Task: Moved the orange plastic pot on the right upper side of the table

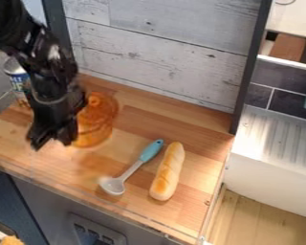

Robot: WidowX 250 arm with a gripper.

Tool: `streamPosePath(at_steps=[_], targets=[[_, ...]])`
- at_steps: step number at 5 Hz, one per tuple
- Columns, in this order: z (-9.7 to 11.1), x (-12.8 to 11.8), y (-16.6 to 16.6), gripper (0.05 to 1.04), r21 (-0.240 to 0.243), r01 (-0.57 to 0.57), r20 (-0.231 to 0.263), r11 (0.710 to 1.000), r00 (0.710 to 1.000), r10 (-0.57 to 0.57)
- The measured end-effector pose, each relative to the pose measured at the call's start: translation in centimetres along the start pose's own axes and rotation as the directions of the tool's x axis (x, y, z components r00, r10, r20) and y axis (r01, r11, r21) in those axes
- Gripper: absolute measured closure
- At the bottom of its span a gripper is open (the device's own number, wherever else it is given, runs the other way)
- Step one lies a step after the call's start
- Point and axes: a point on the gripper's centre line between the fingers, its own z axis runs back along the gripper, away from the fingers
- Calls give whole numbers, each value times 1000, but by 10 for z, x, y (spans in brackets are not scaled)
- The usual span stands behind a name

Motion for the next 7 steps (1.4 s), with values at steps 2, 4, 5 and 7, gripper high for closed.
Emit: streamPosePath(at_steps=[2, 4, 5, 7], targets=[[22, -5, -31, 1000, -96, 293, -8, 951, 955, -295], [11, -33, -63, 1000, -95, 585, -20, 806, 808, -589], [4, -37, -78, 1000, -102, 613, -43, 783, 784, -620], [-9, -51, -105, 1000, -128, 671, -48, 731, 732, -680]])
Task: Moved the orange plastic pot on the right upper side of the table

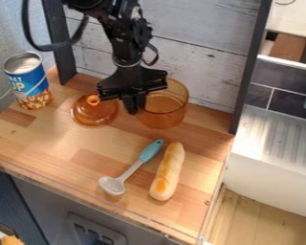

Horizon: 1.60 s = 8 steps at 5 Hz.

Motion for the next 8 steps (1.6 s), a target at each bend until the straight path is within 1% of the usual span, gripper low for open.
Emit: streamPosePath(at_steps=[1, 2, 3, 4, 5, 6, 7, 8], targets=[[-13, -2, -12, 1000, 7, 56, 13, 998, 998, -56], [-22, -5, -19, 1000, -17, 53, -3, 998, 999, -53], [-25, -4, -25, 1000, -15, 66, 0, 998, 998, -66], [-35, -4, -29, 1000, -12, 78, -18, 997, 997, -79], [-38, -2, -29, 1000, 2, 88, -3, 996, 996, -88], [-42, -6, -35, 980, 1, 103, -11, 995, 995, -103], [-41, -8, -35, 803, 16, 101, -22, 995, 995, -101], [-40, -8, -34, 513, 31, 94, -33, 995, 995, -93]])
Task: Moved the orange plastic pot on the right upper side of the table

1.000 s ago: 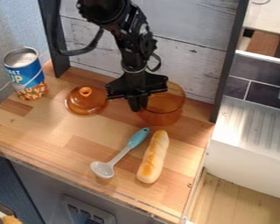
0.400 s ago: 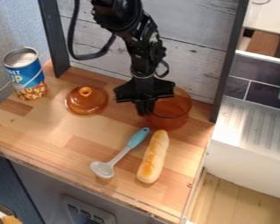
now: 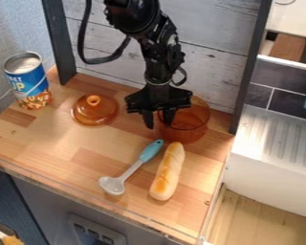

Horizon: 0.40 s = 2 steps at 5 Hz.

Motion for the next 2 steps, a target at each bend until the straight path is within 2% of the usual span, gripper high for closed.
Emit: streamPosePath(at_steps=[1, 2], targets=[[0, 0, 1, 199, 4, -4, -1, 1000, 1000, 4], [4, 0, 2, 70, 10, -3, 2, 1000, 1000, 3]])
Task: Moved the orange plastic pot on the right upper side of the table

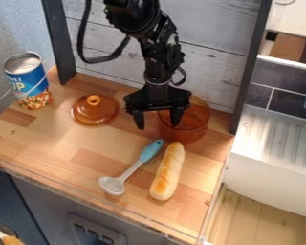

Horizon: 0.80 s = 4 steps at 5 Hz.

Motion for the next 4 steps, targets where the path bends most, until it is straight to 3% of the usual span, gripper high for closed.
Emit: streamPosePath(at_steps=[1, 2, 4], targets=[[26, 4, -2, 75, -36, -5, 30, 999, 1000, 6], [53, 7, 2, 81, -59, -5, 98, 998, 995, 10], [55, 8, 2, 84, -61, -8, 101, 998, 995, 14]])
